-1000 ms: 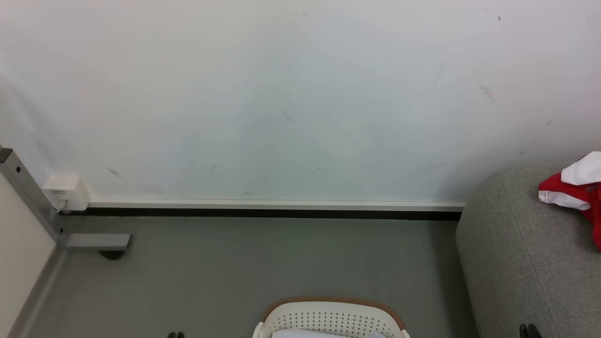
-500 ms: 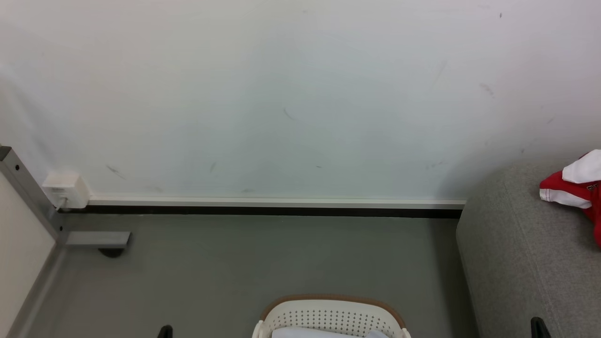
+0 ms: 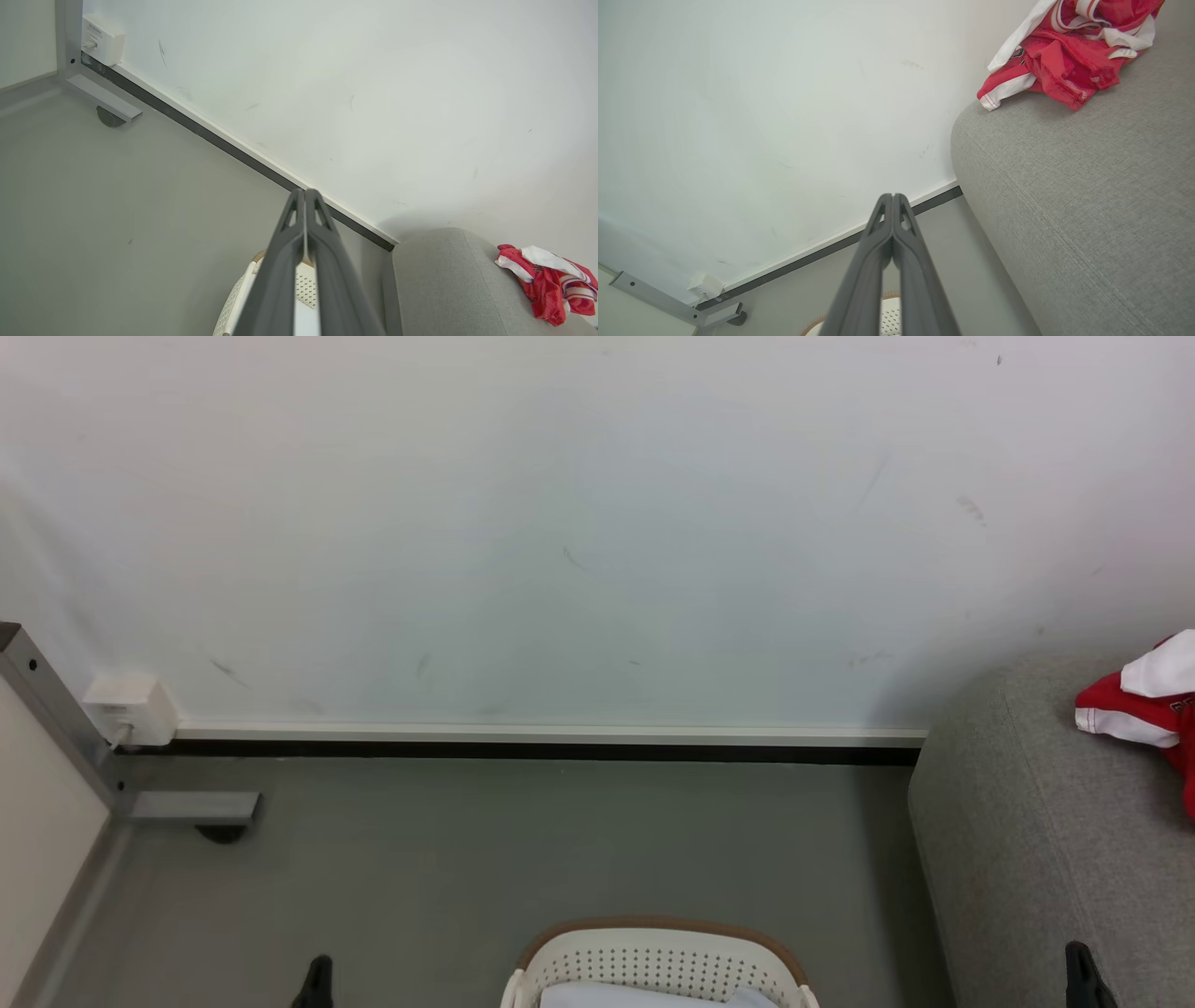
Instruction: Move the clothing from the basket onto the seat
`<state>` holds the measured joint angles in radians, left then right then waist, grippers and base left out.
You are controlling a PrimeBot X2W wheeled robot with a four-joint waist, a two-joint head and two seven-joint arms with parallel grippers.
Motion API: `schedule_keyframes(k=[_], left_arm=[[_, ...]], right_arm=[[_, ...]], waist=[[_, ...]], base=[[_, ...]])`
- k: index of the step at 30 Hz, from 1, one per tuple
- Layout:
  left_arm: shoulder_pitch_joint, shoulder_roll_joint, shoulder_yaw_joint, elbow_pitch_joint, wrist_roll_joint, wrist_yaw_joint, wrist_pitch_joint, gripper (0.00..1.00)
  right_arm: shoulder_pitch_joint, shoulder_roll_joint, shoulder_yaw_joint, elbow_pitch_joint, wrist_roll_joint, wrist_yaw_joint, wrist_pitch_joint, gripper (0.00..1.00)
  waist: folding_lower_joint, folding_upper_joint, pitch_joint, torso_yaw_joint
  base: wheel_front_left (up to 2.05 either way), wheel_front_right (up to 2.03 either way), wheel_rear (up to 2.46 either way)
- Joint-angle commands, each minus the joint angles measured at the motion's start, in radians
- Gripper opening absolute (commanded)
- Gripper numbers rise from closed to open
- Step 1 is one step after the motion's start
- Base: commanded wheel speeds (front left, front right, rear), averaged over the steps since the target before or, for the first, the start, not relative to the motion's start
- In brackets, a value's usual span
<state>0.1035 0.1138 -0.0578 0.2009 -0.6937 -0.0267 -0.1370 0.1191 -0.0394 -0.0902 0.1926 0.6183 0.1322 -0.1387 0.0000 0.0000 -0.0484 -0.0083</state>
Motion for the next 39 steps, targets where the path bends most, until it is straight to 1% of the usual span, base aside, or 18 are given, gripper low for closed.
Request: schedule_keyframes(k=[1, 19, 39], left_arm=[[-0.029, 0.002, 0.014, -0.008, -0.046, -0.007, 0.011, 0.0], [-0.079, -0.015, 0.057, 0.005, -0.276, -0.033, 0.075, 0.0], [-0.125, -0.031, 0.096, 0.018, -0.488, -0.057, 0.134, 0.0]], right_arm=[[-0.031, -0.009, -0.005, -0.007, 0.048, -0.001, 0.013, 0.0], [-0.086, -0.011, -0.01, 0.008, 0.297, -0.001, 0.077, 0.0], [-0.134, -0.012, -0.015, 0.022, 0.526, -0.001, 0.135, 0.0]], waist=[[0.0, 0.0, 0.001, 0.0], [0.0, 0.0, 0.011, 0.002], [0.0, 0.0, 0.021, 0.004]], base=[[0.0, 0.0, 0.0], [0.0, 0.0, 0.0], [0.0, 0.0, 0.0]])
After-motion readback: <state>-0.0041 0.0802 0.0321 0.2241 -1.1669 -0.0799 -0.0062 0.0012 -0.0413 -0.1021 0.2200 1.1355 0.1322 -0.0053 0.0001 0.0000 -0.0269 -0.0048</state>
